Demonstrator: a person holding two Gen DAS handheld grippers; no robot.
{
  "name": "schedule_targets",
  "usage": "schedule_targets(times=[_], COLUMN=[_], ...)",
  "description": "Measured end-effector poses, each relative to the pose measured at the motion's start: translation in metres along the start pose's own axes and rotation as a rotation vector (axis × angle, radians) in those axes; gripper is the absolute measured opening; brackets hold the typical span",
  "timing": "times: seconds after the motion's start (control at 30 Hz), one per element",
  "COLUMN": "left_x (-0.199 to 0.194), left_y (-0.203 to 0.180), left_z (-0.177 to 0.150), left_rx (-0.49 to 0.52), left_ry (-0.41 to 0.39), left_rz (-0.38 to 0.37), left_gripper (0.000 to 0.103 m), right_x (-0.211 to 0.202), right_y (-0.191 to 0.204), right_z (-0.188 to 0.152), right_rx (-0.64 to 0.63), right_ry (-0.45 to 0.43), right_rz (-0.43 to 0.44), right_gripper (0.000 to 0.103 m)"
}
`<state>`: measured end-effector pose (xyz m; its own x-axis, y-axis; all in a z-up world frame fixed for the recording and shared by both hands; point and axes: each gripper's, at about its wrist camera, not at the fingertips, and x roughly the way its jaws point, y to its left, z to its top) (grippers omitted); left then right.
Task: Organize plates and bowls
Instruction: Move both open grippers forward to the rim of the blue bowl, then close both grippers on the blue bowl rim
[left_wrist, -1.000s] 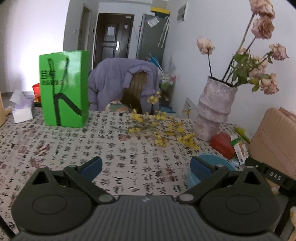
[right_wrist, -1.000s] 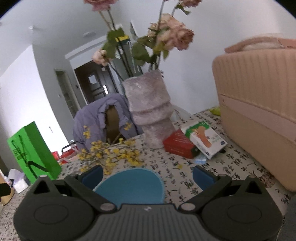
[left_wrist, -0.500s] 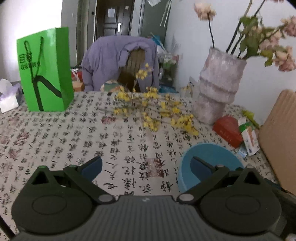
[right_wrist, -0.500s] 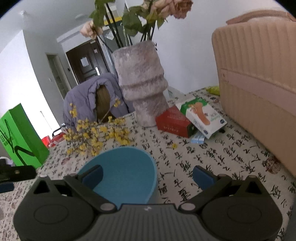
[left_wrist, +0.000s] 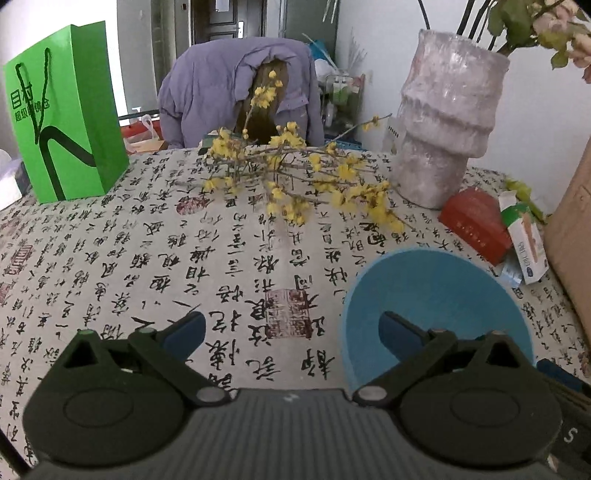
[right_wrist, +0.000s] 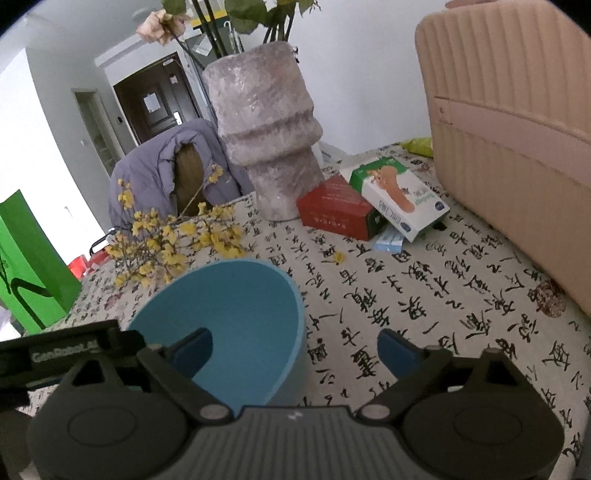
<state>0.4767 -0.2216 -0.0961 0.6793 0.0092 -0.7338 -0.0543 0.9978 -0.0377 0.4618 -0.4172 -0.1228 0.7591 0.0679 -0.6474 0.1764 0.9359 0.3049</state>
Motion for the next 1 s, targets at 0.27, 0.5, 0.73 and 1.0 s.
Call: schedule_targets(times=[0.27,0.5,0.73,1.0], left_x=[0.013,0.019,0.018,0.013], left_y=[-0.004,-0.009,-0.014,-0.021], left_z=[-0.005,-0.010,-0.012,-0.016], left_rx=[0.018,0.036,0.049,0.078], left_ry=[0.016,0.030,0.034,0.018], left_rz=[0.021,0.009,-0.029,-0.040], left_gripper=[0.093,0.074,0.044,0.028], right_x=[0.009,0.016,0.021,0.019], right_y=[0.002,0.002,0.006,0.010], right_z=[-0.002,-0.004,-0.006,-0.008], right_rx=[-0.005,-0.001,-0.013,-0.031], right_ry=[0.035,0.065,0.080,0.082], right_rz=[-0.012,0.000,-0.003,-0.025], right_gripper=[0.070,0.050,0.032,0.021])
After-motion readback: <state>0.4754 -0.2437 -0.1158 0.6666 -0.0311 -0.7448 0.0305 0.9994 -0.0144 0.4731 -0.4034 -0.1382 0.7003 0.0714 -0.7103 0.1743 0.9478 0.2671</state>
